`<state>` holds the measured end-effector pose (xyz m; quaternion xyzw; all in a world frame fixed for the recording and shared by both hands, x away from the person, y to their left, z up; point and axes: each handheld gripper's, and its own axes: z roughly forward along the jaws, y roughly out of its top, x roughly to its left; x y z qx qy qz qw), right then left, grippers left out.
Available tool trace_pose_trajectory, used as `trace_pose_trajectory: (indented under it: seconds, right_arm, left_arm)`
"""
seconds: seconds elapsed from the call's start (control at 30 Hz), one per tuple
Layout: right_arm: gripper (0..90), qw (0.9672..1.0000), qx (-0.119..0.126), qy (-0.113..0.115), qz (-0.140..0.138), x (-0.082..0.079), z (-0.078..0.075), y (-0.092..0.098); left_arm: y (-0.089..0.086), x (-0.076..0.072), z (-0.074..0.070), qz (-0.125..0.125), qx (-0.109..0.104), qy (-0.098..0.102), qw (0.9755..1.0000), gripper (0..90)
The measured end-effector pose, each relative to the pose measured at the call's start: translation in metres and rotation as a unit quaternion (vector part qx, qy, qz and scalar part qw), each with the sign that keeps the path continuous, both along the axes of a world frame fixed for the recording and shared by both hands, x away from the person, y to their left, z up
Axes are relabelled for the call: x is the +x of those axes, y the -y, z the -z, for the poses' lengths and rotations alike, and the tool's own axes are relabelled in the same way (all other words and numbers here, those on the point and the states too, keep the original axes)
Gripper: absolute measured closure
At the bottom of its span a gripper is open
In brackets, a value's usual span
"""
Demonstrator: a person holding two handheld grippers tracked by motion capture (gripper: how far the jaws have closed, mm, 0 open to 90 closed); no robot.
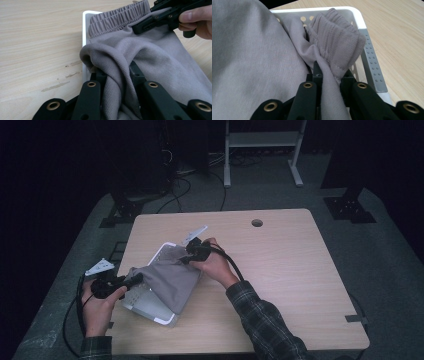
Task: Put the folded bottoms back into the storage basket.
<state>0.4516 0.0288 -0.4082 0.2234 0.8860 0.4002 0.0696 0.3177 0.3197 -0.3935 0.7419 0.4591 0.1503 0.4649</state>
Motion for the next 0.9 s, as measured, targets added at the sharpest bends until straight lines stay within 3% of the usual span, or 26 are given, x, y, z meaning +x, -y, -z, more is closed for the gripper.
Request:
trace_pose_trajectory:
  seconds: [0.17,0.4,0.47,0.63,0.77,0.9]
  right_arm:
    - [75.9,0.9999,-0.005,-0.01,0.006,0.002,0.005,-0.003]
    - [66.8,1.0,-0.007,0.0,0.007,0.0,0.003,-0.003]
    - [65.5,1.0,-0.005,0.002,0.007,0.001,0.003,-0.003]
    - [62.7,0.9996,0.025,0.006,0.009,-0.001,-0.008,0.004]
    - [63.0,0.9995,0.027,0.012,0.011,-0.003,-0.014,0.009]
    - [63.5,0.9995,0.027,0.016,0.01,-0.004,-0.015,0.015]
  left_arm:
    - [-0.001,0.0,0.002,0.008,0.012,0.0,0.9999,70.2]
    - [0.001,0.0,0.0,0.018,0.027,0.01,0.9994,61.6]
    - [0.002,0.0,0.0,0.019,0.028,0.011,0.9994,58.8]
    - [0.007,-0.001,-0.006,0.031,0.027,0.015,0.9991,48.3]
    - [0.01,-0.003,-0.011,0.038,0.027,0.02,0.9987,44.2]
    - [0.012,-0.006,-0.02,0.042,0.023,0.039,0.9981,43.7]
